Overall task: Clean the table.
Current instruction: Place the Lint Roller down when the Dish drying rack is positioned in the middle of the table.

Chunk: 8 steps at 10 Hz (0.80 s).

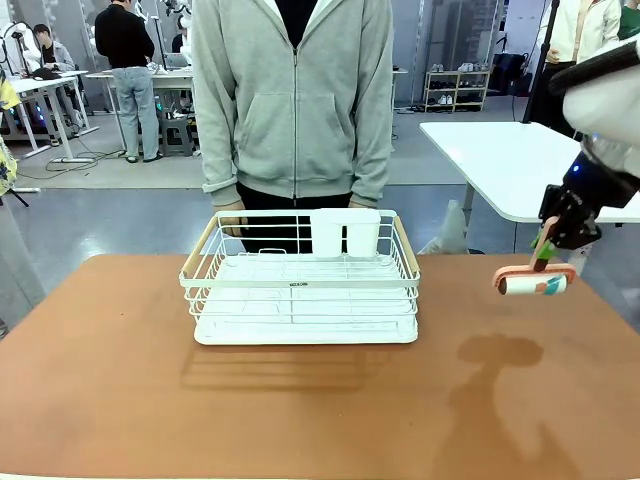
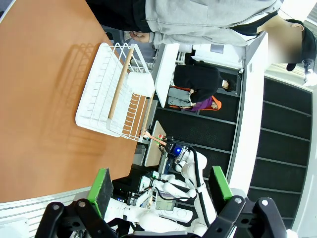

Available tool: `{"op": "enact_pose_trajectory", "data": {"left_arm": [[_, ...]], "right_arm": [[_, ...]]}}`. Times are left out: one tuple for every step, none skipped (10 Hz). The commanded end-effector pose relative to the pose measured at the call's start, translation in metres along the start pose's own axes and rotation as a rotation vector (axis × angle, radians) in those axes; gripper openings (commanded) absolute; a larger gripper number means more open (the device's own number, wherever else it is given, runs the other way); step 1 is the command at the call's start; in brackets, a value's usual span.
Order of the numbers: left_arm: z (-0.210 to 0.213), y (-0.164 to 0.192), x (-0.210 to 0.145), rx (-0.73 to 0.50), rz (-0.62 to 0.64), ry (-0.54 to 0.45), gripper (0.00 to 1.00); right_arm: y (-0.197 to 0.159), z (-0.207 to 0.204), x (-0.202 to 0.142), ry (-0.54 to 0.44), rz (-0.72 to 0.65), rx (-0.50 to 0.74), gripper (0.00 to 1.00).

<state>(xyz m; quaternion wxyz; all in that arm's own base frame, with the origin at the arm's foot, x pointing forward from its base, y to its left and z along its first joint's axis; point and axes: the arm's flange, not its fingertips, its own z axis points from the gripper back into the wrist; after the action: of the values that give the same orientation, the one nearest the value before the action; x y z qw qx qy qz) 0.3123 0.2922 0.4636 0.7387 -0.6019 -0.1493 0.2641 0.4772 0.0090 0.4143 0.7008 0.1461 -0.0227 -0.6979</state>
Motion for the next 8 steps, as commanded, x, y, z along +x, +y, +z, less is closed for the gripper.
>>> {"op": "enact_pose_trajectory", "data": {"left_arm": [[0.003,-0.001,-0.001,-0.003,-0.003,-0.001,1.0],[0.003,-0.001,-0.001,-0.003,-0.003,-0.001,1.0],[0.003,-0.001,-0.001,-0.003,-0.003,-0.001,1.0],[0.003,-0.001,-0.001,-0.003,-0.003,-0.001,1.0],[0.003,-0.001,-0.001,-0.003,-0.003,-0.001,1.0],[0.003,-0.001,-0.001,-0.003,-0.003,-0.001,1.0],[0.003,-0.001,-0.001,-0.003,-0.003,-0.001,1.0],[0.003,-0.001,-0.001,-0.003,-0.003,-0.001,1.0]], "right_arm": [[-0.008,-0.017,0.003,0.015,0.037,0.061,0.22],[-0.011,-0.028,0.006,0.028,0.036,0.064,0.22],[-0.013,-0.035,0.007,0.037,0.036,0.08,0.22],[-0.015,-0.045,0.008,0.057,0.035,0.084,0.22],[-0.016,-0.052,0.01,0.058,0.012,0.1,0.22],[-0.019,-0.058,0.012,0.051,-0.006,0.096,0.22],[-0.022,-0.063,0.013,0.062,-0.004,0.094,0.22],[-0.027,-0.07,0.014,0.062,0.01,0.089,0.22]]}}
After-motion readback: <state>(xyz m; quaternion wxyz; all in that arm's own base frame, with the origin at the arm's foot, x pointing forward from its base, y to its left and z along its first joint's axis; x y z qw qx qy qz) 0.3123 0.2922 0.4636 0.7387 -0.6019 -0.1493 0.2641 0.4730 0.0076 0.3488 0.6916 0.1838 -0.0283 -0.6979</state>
